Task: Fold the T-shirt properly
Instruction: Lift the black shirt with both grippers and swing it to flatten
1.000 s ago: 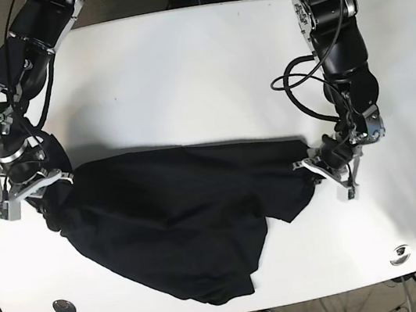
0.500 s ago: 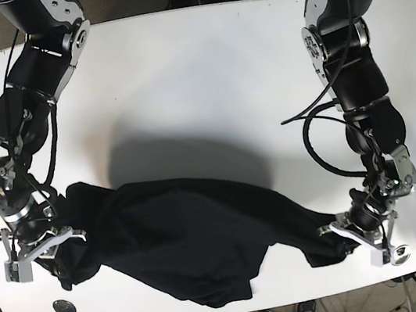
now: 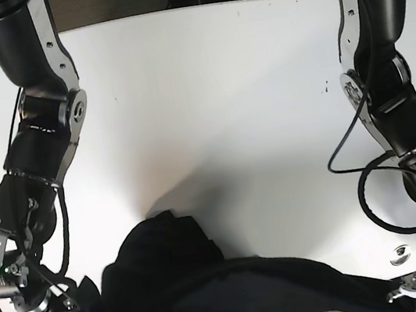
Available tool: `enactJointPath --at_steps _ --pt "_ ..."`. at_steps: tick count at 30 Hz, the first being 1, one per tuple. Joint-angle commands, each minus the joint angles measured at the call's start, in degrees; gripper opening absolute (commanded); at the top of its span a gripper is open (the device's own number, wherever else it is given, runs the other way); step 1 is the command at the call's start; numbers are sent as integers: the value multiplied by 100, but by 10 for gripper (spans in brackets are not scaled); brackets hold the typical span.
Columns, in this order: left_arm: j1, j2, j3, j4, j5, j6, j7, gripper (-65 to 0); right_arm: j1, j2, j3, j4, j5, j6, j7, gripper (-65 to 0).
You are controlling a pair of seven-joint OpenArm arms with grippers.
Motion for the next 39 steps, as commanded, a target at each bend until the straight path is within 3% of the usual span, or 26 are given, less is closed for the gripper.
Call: enactJointPath --at_steps 1,8,16,21,31,39 --pt "-616 -169 -173 112 -72 7 64 -650 716 153 -206 -271 80 7 207 -625" --pt "-976 -424 -331 499 -81 7 389 -650 1393 170 -487 -465 89 25 207 -625" --pt "-897 -468 -348 1308 -72 -28 829 -650 1270 329 -487 -95 115 42 207 -625" --pt "-255 -468 -348 1915 -72 -37 908 -650 777 487 -470 107 133 42 207 -625" --pt "1415 -477 -621 2846 -81 -81 1013 -650 -884 478 58 1206 133 33 207 -625" --pt "2769 -424 -841 3356 -81 -345 987 -650 -2150 162 550 1900 141 42 207 -625"
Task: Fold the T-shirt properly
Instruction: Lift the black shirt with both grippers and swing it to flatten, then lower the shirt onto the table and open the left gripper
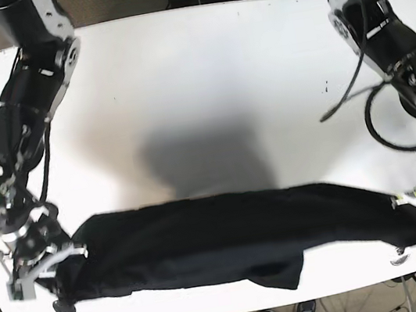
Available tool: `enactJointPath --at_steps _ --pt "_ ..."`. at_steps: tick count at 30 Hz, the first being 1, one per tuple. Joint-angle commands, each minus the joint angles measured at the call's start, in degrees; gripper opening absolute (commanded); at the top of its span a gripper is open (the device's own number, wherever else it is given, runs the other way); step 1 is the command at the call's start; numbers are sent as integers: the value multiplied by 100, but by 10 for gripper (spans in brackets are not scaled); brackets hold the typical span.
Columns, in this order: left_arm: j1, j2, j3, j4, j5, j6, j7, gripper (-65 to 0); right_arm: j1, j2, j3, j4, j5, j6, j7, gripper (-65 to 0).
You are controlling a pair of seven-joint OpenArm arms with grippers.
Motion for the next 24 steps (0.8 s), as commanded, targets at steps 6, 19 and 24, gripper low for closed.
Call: enactJointPath --at_steps 6,19,24 --pt "1115 167 -304 668 -76 -19 -215 -650 -1156 -246 387 728 63 5 192 -625" --pt "2953 633 -1236 984 -41 -590 -215 -650 -2774 -572 871 1150 335 14 192 -625" --pt "3568 774 -1623 967 -41 -845 -365 -650 -3257 -563 1003 1124 748 14 192 -625"
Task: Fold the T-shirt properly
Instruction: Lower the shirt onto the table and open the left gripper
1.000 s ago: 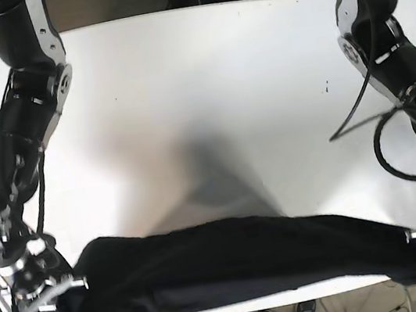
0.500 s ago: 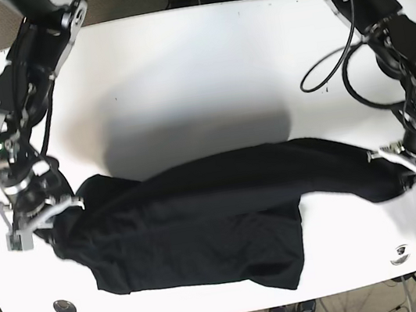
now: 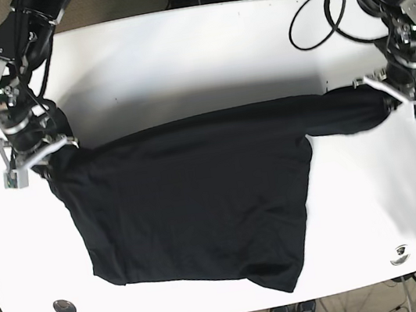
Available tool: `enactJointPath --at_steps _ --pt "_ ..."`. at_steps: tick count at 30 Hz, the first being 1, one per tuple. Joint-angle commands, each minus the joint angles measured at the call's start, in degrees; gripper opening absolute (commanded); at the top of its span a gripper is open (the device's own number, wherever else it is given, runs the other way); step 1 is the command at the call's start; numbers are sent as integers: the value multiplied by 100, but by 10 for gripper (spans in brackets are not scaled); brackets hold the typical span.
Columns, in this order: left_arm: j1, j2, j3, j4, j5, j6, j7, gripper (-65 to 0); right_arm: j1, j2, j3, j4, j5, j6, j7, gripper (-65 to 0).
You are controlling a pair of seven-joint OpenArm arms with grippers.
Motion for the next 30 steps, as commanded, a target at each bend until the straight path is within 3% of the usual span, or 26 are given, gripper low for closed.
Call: enactJointPath --at_steps 1,8,25,28,30 --pt "323 -11 -238 101 -67 -129 -378 -650 -235 78 39 96 373 14 229 -625" --pt "1211 86 -378 83 -85 -190 -932 -650 -560 69 12 88 417 14 229 -625" --pt "1906 68 -616 75 -59 -199 -914 -650 -797 60 -14 88 417 14 229 -625" --pt "1897 33 -370 75 -59 -181 -906 -536 -771 60 -14 88 417 14 229 -625" --pt "1897 -90 -168 75 -59 -181 -906 -424 -762 60 -14 88 417 14 229 -625"
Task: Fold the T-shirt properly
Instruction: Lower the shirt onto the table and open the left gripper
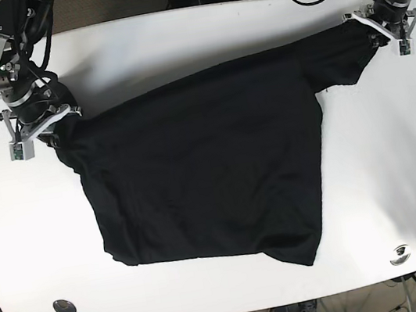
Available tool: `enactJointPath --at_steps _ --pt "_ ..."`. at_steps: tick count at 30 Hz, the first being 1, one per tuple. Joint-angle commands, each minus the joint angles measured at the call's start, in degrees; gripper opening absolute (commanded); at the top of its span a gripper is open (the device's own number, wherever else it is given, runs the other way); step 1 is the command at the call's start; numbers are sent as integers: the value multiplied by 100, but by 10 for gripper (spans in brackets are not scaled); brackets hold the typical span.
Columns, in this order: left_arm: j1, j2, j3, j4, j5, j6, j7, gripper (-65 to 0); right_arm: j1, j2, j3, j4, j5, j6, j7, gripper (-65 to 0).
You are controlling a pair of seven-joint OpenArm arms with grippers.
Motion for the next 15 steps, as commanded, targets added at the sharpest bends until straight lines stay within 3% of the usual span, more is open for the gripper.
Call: enactJointPath --at_steps 1,4,15 --pt "15 -193 222 92 -48 -31 -90 -392 64 51 25 110 43 -10 187 -625" --pt "15 -263 415 110 -48 -31 -90 -279 73 51 -36 110 43 -10 187 -625" --pt "-697 -272 591 -22 -48 -31 -90 -272 196 -19 -247 118 43 -10 187 -625"
